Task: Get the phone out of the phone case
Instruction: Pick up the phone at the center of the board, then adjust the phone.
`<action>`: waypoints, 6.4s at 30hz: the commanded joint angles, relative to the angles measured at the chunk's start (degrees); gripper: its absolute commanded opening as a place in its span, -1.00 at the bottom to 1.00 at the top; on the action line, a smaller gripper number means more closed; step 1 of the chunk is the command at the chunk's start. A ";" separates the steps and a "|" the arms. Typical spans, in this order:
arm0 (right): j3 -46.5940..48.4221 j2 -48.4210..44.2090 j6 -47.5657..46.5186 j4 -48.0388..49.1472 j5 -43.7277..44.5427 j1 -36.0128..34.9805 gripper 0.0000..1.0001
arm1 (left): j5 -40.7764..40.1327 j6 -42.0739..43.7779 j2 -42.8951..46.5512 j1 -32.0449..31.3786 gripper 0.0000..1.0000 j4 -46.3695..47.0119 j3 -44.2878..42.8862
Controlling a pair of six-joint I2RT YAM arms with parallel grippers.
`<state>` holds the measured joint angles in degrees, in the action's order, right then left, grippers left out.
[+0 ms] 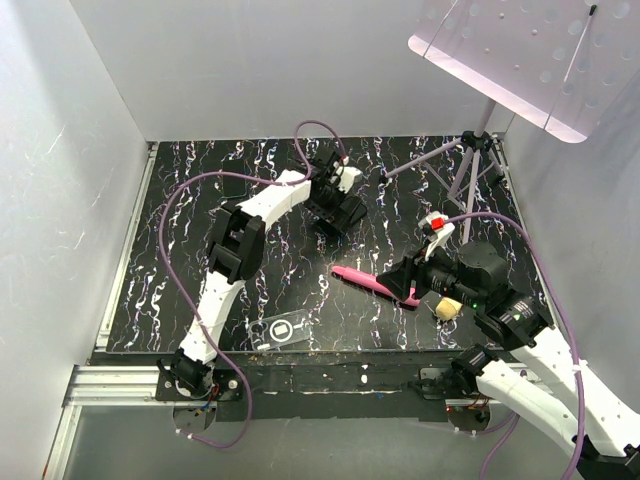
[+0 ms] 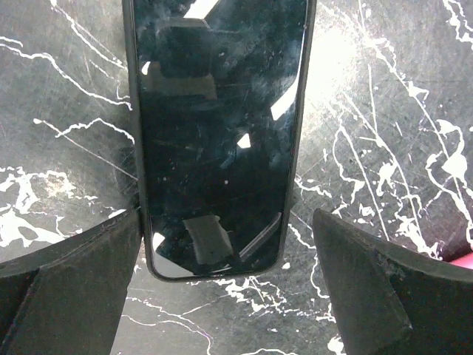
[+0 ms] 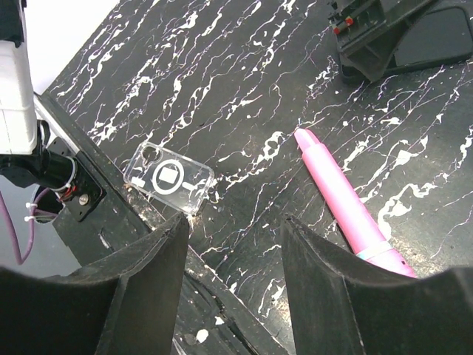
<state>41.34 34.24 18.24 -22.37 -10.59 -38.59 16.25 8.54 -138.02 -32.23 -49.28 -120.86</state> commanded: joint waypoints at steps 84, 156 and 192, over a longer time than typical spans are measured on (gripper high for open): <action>1.46 7.16 6.90 5.94 0.39 0.62 0.18 | -15.11 -7.66 -2.17 -4.86 0.77 -5.21 6.52; 51.21 48.90 17.79 -21.14 -3.73 8.18 0.19 | 0.36 -35.35 59.09 -7.14 -1.00 26.07 47.38; 42.24 54.27 25.09 -6.37 -10.50 7.83 -0.29 | -6.06 -29.19 61.64 -9.08 -1.00 26.25 44.66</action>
<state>83.72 88.47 43.33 -31.75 -20.97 -30.63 9.98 -22.41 -81.84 -40.69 -26.98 -72.10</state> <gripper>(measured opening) 0.344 0.699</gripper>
